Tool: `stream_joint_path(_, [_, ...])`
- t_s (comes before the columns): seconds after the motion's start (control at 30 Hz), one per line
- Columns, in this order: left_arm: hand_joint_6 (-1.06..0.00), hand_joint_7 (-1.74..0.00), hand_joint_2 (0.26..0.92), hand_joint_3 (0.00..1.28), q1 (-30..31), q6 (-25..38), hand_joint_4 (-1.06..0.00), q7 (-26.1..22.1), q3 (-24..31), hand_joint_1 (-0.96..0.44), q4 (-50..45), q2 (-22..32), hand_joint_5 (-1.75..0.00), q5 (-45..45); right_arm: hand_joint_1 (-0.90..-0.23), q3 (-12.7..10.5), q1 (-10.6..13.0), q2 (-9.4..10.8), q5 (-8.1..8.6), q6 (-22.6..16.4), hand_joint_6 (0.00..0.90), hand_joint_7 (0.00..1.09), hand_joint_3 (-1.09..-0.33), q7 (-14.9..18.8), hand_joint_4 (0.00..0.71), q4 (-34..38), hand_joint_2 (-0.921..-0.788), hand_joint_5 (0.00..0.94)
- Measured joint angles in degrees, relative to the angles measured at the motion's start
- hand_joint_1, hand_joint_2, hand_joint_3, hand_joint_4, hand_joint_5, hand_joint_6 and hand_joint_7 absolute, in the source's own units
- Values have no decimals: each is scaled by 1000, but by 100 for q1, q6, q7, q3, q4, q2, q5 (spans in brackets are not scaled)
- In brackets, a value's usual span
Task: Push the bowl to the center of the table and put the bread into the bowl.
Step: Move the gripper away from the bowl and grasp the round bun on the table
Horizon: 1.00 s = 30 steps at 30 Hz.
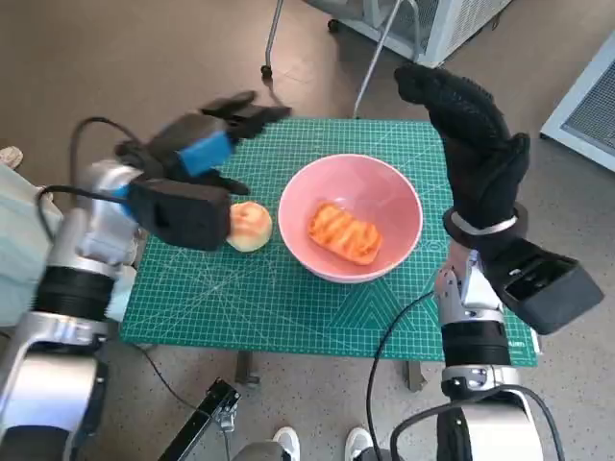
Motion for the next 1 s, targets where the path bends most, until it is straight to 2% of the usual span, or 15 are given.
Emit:
stream_joint_path(0.43, [-233,-92,840,3,30,384,-112,137,-169,-180,460,123,-12,313,-699,-1,-1,36,73,6,-1,808,-786,98,282,85,-921,5])
stream_joint_path(1.0, [-240,-73,813,1,-56,722,-114,203,-771,-183,1496,-345,-3,756,-701,-7,0,28,94,43,-1,808,-786,146,282,34,-921,5])
